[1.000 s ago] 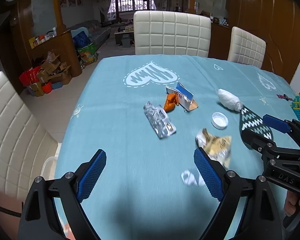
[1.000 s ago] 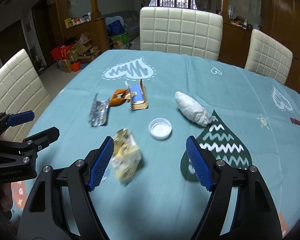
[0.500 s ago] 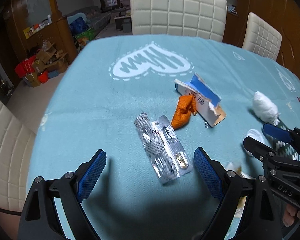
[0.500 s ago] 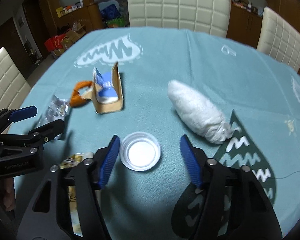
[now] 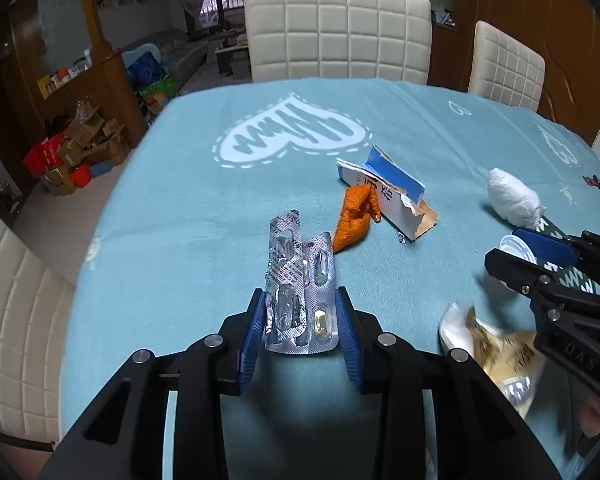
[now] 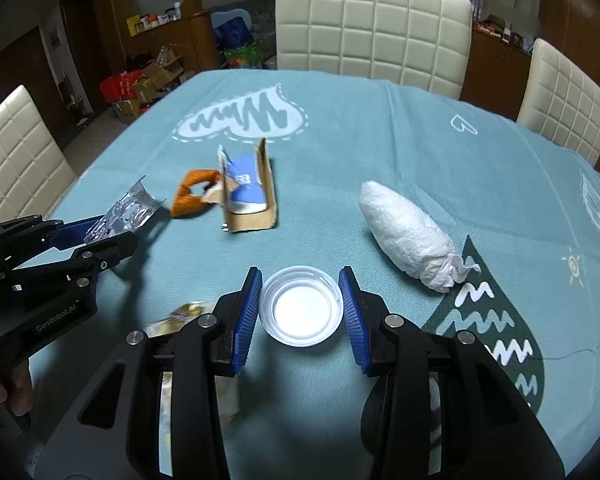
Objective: Collect trash
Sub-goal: 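Grasp the silver blister pack with the left tool while the right tool grasps the clear lid, then carry the blister pack and clear lid over the clear bin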
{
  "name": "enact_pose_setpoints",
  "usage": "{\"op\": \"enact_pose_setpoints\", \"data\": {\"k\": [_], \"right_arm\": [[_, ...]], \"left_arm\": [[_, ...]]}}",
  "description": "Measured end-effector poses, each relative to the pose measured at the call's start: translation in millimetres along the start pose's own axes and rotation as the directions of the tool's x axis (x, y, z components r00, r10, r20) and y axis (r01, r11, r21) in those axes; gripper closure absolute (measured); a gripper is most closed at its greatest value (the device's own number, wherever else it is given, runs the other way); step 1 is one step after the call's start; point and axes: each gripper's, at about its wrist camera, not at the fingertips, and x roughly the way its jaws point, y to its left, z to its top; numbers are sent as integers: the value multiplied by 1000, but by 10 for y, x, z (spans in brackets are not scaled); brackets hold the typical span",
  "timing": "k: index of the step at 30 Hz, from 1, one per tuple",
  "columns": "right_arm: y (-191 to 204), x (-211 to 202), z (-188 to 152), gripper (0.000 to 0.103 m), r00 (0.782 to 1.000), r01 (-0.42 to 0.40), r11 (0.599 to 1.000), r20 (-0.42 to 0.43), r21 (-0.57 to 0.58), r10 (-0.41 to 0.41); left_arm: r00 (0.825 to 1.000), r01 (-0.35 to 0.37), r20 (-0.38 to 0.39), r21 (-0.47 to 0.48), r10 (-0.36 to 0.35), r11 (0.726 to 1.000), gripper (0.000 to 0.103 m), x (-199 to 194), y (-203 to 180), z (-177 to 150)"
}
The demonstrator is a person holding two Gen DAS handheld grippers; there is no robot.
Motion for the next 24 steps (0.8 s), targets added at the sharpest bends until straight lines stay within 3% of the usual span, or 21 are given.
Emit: {"op": "enact_pose_setpoints", "data": {"k": [15,24], "right_arm": [[554,-872,-153,61,994,-41,994,97,-101,51],[1060,-1119,-312,61,986,-105,976,111,-192,128]], "left_arm": [[994,-33,105,-64,40,997,69,-1008,249,-372],[988,-80,126,-122,95,989,69,-1426,477,-723]]}}
